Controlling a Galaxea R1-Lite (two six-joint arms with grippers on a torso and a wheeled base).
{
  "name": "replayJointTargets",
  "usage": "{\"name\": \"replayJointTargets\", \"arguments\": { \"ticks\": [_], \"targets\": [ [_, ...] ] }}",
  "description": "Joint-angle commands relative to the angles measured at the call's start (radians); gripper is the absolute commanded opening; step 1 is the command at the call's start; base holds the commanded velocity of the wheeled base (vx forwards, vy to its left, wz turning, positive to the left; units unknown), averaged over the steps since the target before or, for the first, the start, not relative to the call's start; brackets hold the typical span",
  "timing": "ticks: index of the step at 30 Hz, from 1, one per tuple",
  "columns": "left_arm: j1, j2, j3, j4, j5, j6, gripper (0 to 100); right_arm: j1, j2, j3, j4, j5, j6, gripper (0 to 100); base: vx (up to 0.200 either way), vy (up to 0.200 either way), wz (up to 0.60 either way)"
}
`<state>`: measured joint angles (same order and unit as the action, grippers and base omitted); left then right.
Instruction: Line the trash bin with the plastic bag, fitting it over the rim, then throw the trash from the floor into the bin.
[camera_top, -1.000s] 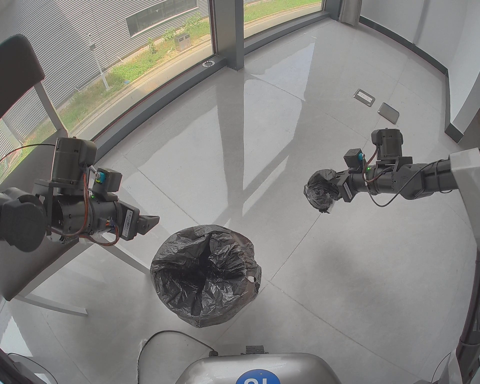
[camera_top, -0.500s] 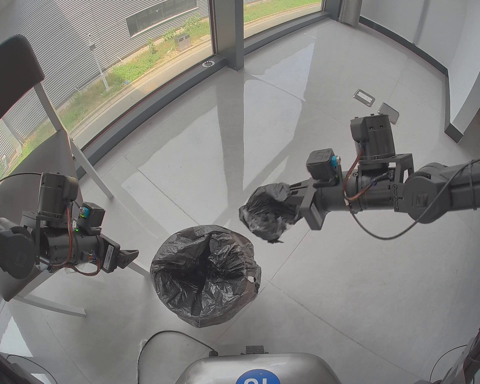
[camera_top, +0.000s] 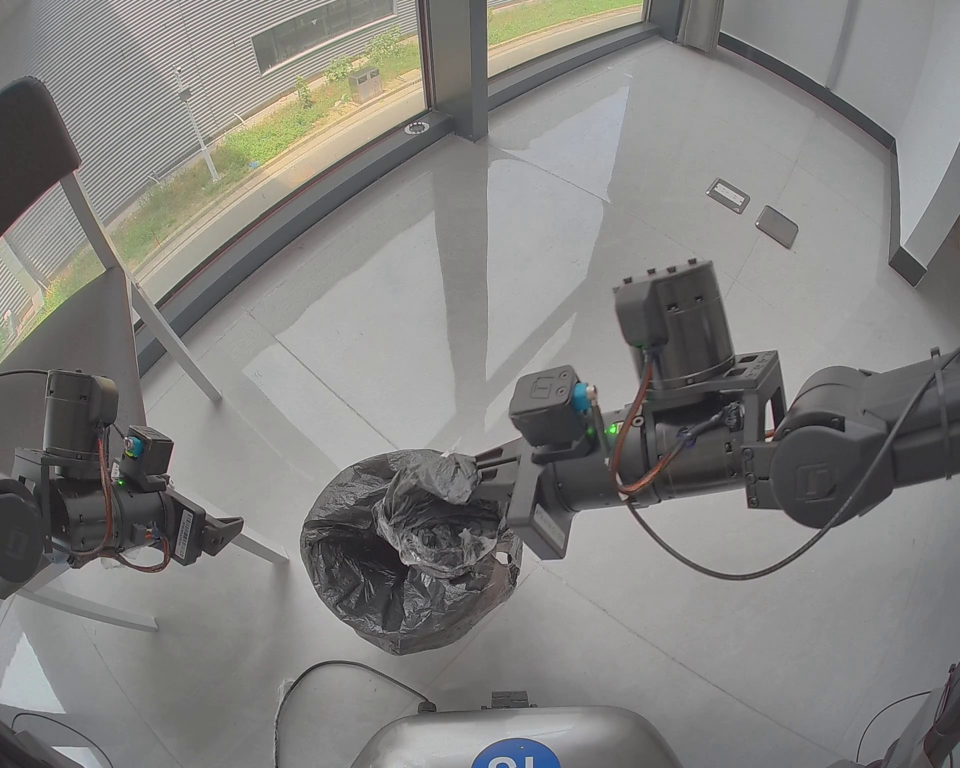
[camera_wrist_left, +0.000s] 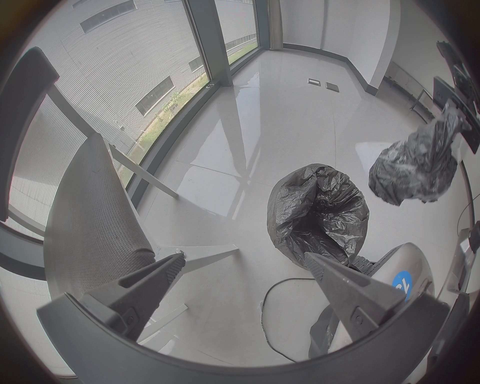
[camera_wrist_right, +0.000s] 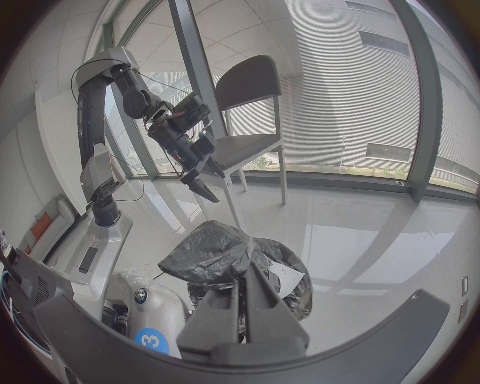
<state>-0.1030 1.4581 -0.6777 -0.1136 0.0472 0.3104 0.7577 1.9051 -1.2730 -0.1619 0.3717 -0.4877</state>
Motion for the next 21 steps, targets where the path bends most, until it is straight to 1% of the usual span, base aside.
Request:
{"name": "replayJointTargets", "arguments": {
  "ticks": [1, 7, 8, 21],
  "targets": [
    [0.017, -0.021, 0.007, 0.000, 0.000, 0.001, 100, 0.019, 0.060, 0.000, -0.001, 0.001, 0.000, 0, 0.000, 0.000, 0.00],
    [0.014, -0.053, 0.033, -0.001, -0.001, 0.001, 100, 0.015, 0.118, -0.006, -0.004, 0.010, 0.000, 0, 0.000, 0.000, 0.00],
    [0.009, -0.064, 0.038, -0.001, -0.001, 0.003, 100, 0.015, 0.135, -0.019, -0.004, 0.018, 0.000, 0, 0.000, 0.000, 0.00],
    [0.012, -0.113, 0.033, -0.001, -0.015, 0.003, 100, 0.005, 0.310, -0.178, -0.004, 0.021, -0.003, 0, 0.000, 0.000, 0.00]
  ]
}}
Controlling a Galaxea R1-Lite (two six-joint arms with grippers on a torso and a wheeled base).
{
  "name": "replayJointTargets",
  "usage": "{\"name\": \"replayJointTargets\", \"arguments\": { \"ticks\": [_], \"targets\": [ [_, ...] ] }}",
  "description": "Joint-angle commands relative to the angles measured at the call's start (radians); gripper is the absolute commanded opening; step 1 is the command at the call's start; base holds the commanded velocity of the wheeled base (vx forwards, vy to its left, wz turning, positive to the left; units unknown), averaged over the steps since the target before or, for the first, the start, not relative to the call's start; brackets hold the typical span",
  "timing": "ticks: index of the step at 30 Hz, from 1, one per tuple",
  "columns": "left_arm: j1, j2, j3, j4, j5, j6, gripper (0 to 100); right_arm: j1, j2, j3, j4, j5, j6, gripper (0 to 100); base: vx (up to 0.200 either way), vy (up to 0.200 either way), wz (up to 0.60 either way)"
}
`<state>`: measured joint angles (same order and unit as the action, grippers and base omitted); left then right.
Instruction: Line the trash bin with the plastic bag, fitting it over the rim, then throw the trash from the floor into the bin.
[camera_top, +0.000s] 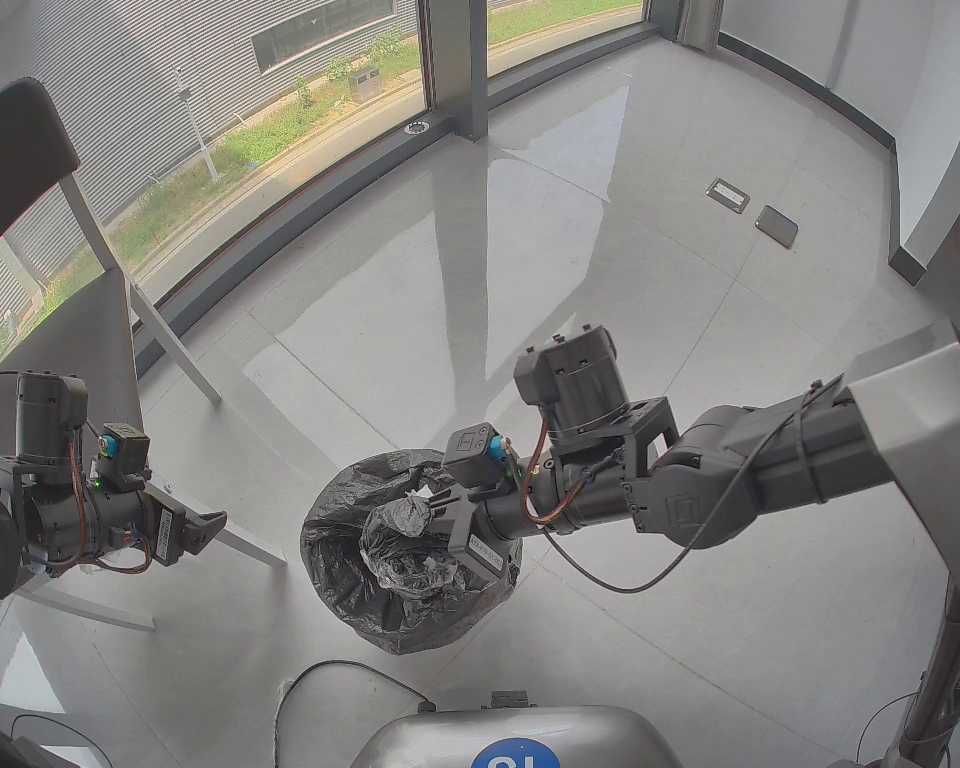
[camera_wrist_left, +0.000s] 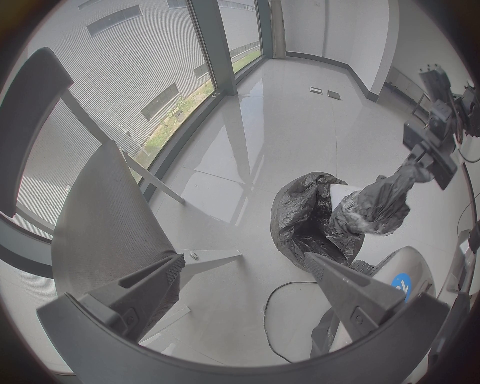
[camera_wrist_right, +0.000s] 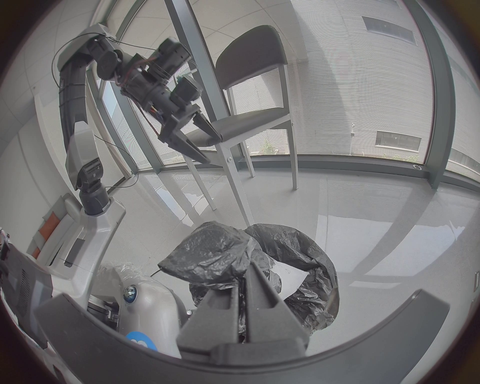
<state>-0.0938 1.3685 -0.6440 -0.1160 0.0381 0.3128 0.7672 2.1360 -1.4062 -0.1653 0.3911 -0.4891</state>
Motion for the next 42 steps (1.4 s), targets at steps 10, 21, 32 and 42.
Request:
{"name": "replayJointTargets", "arguments": {
  "ticks": [10, 21, 32, 42],
  "targets": [
    [0.022, -0.068, 0.004, 0.001, -0.009, -0.001, 100, -0.032, 0.251, -0.143, -0.031, 0.051, -0.005, 0, 0.000, 0.000, 0.00],
    [0.055, -0.132, 0.014, 0.006, -0.024, -0.006, 100, -0.088, 0.375, -0.261, -0.037, 0.052, -0.003, 100, 0.000, 0.000, 0.00],
    [0.057, -0.140, 0.030, 0.004, -0.033, -0.008, 100, -0.120, 0.366, -0.258, -0.028, 0.052, -0.002, 100, 0.000, 0.000, 0.00],
    [0.075, -0.163, 0.046, 0.004, -0.047, -0.012, 100, -0.118, 0.265, -0.286, -0.022, 0.057, 0.026, 100, 0.000, 0.000, 0.00]
  ]
}}
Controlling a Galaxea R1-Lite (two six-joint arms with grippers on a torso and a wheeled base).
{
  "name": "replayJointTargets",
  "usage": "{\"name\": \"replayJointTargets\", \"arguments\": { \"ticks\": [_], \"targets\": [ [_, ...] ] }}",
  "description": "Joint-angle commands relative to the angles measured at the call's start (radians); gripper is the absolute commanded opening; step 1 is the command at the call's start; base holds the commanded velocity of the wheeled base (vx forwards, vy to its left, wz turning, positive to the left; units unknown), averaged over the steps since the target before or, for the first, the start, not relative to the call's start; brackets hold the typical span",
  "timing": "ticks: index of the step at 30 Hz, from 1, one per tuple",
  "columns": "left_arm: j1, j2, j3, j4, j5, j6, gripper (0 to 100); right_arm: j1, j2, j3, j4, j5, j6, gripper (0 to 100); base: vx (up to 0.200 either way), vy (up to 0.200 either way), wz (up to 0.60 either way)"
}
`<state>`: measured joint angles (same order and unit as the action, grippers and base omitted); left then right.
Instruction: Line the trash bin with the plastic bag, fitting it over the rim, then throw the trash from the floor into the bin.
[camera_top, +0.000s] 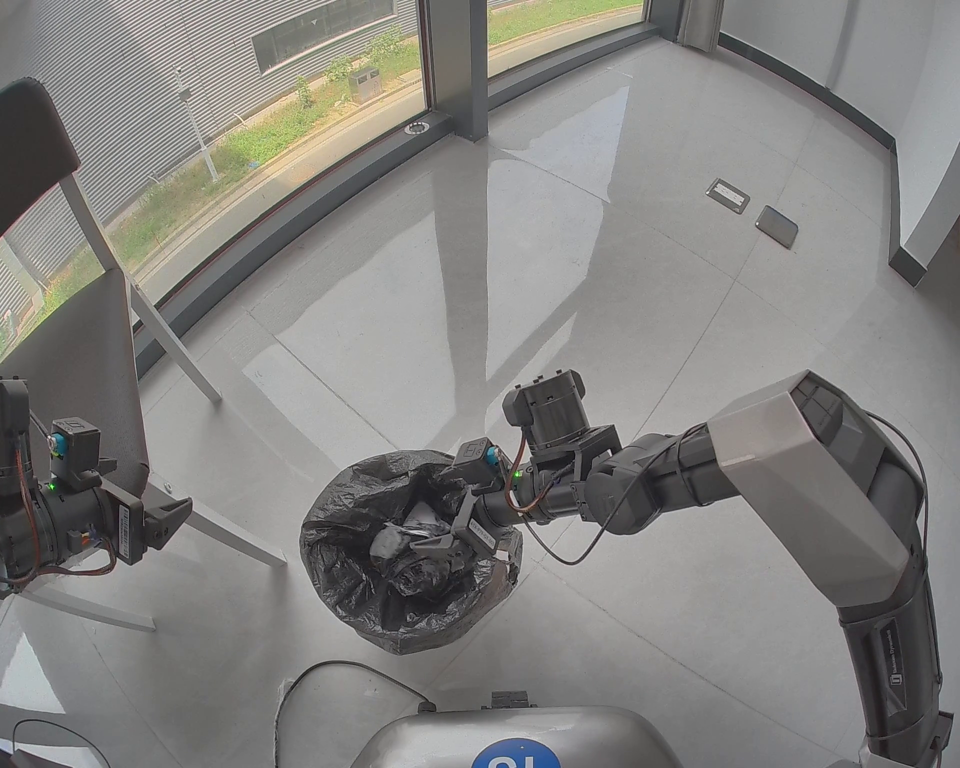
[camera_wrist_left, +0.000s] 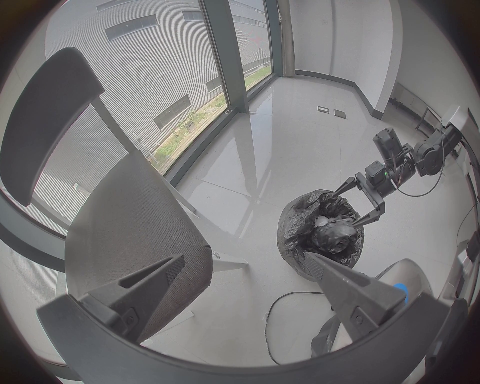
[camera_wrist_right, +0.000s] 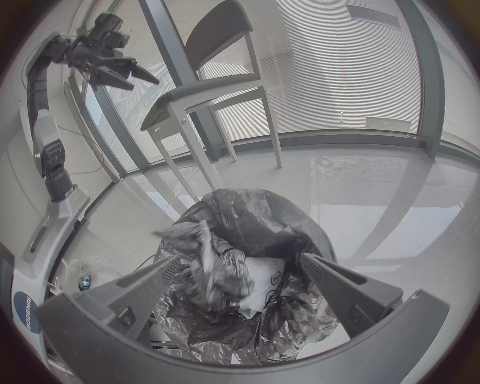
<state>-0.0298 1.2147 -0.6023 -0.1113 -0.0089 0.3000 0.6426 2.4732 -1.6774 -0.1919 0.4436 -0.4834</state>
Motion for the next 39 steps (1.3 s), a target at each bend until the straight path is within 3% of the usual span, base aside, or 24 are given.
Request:
{"name": "replayJointTargets", "arguments": {
  "ticks": [1, 3, 5, 11, 14, 19, 20, 24, 29, 31, 35, 39],
  "targets": [
    [0.013, -0.009, 0.004, -0.001, 0.000, -0.001, 100, 0.009, -0.086, -0.022, 0.017, 0.014, 0.042, 100, 0.000, 0.000, 0.00],
    [0.013, -0.006, 0.004, -0.001, -0.002, 0.001, 100, 0.005, -0.091, -0.054, 0.088, 0.069, 0.149, 100, 0.000, 0.000, 0.00],
    [0.011, -0.006, 0.003, -0.001, -0.009, 0.001, 100, -0.007, -0.089, -0.068, 0.115, 0.081, 0.207, 100, 0.000, 0.000, 0.00],
    [0.014, -0.007, -0.002, -0.001, -0.014, -0.009, 100, -0.021, -0.148, -0.050, 0.129, 0.083, 0.183, 100, 0.000, 0.000, 0.00],
    [0.008, -0.007, -0.004, -0.001, -0.013, -0.010, 100, -0.052, -0.254, 0.082, 0.129, 0.081, 0.114, 100, 0.000, 0.000, 0.00],
    [0.004, -0.009, -0.005, 0.005, -0.013, -0.013, 100, -0.100, -0.424, 0.248, 0.127, 0.046, 0.112, 100, 0.000, 0.000, 0.00],
    [-0.016, -0.012, -0.004, 0.013, -0.006, -0.018, 100, -0.139, -0.511, 0.320, 0.127, -0.056, 0.112, 100, 0.000, 0.000, 0.00],
    [-0.088, -0.015, -0.020, 0.056, 0.015, -0.085, 100, -0.221, -0.671, 0.444, 0.135, -0.261, 0.126, 100, 0.000, 0.000, 0.00],
    [-0.216, -0.014, -0.054, 0.122, 0.109, -0.260, 100, -0.304, -0.884, 0.584, 0.236, -0.391, 0.184, 100, 0.000, 0.000, 0.00],
    [-0.248, -0.018, -0.056, 0.128, 0.142, -0.315, 100, -0.325, -0.976, 0.644, 0.285, -0.484, 0.220, 100, 0.000, 0.000, 0.00],
    [-0.266, -0.086, -0.045, 0.131, 0.152, -0.341, 100, -0.365, -1.169, 0.780, 0.312, -0.611, 0.322, 100, 0.000, 0.000, 0.00],
    [-0.260, -0.184, -0.039, 0.176, 0.202, -0.328, 100, -0.465, -1.376, 0.883, 0.373, -0.637, 0.332, 100, 0.000, 0.000, 0.00]
  ]
}}
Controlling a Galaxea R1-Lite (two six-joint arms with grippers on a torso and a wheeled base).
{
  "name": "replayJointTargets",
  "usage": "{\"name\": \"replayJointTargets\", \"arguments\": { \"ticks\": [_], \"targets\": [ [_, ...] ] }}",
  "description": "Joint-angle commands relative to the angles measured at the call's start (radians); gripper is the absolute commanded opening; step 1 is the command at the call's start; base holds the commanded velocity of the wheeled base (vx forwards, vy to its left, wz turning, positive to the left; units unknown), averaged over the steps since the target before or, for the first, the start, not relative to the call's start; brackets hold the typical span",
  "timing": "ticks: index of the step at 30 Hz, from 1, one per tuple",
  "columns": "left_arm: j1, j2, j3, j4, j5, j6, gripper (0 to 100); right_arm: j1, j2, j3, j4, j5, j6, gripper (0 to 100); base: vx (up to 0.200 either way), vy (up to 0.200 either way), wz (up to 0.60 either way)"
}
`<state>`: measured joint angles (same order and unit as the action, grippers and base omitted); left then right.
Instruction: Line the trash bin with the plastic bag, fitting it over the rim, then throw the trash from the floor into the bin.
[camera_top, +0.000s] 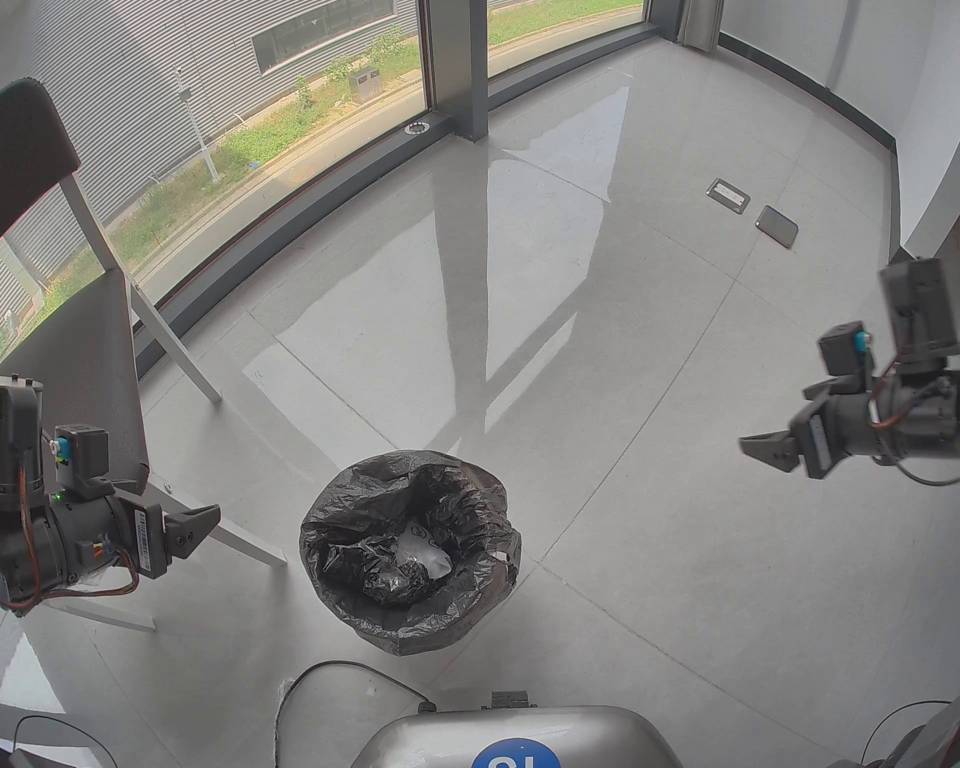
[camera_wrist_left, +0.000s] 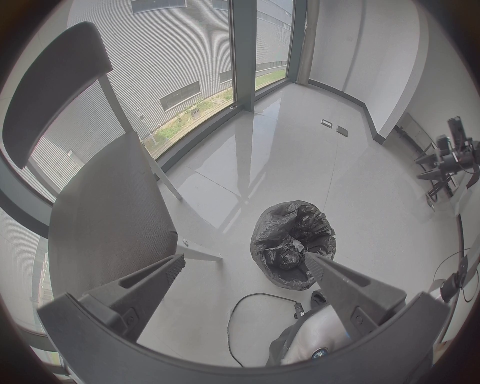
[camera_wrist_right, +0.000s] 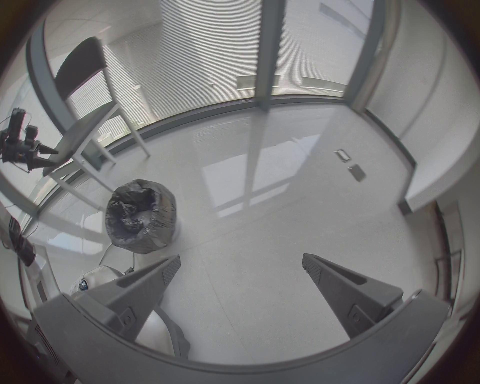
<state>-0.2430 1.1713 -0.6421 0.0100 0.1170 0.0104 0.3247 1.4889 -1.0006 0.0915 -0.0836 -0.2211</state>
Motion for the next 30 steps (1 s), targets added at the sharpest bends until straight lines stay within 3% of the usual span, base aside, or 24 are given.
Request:
{"name": "replayJointTargets", "arguments": {
  "ticks": [1, 6, 8, 11, 14, 22, 26, 30],
  "targets": [
    [-0.047, -0.173, -0.007, 0.079, 0.112, -0.032, 100, -0.177, -0.460, 0.223, 0.125, -0.110, 0.068, 100, 0.000, 0.000, 0.00],
    [-0.058, -0.308, -0.033, 0.211, 0.158, -0.017, 100, -0.256, -0.645, 0.232, 0.272, -0.108, 0.075, 100, 0.000, 0.000, 0.00],
    [-0.061, -0.410, -0.053, 0.350, 0.165, -0.015, 100, -0.308, -0.789, 0.251, 0.367, -0.099, 0.077, 100, 0.000, 0.000, 0.00],
    [-0.058, -0.483, -0.074, 0.447, 0.165, -0.012, 100, -0.317, -0.888, 0.274, 0.422, -0.099, 0.077, 100, 0.000, 0.000, 0.00],
    [-0.045, -0.622, -0.116, 0.627, 0.165, 0.022, 100, -0.319, -1.078, 0.320, 0.508, -0.097, 0.077, 100, 0.000, 0.000, 0.00],
    [0.096, -0.848, -0.160, 0.846, 0.153, 0.088, 100, -0.286, -1.336, 0.465, 0.459, -0.050, 0.151, 100, 0.000, 0.000, 0.00],
    [0.131, -0.980, -0.197, 0.940, 0.064, 0.094, 100, -0.251, -1.385, 0.582, 0.344, -0.056, 0.183, 100, 0.000, 0.000, 0.00],
    [0.162, -1.045, -0.179, 0.952, 0.044, 0.092, 100, -0.251, -1.385, 0.689, 0.191, -0.048, 0.192, 100, 0.000, 0.000, 0.00]
  ]
}}
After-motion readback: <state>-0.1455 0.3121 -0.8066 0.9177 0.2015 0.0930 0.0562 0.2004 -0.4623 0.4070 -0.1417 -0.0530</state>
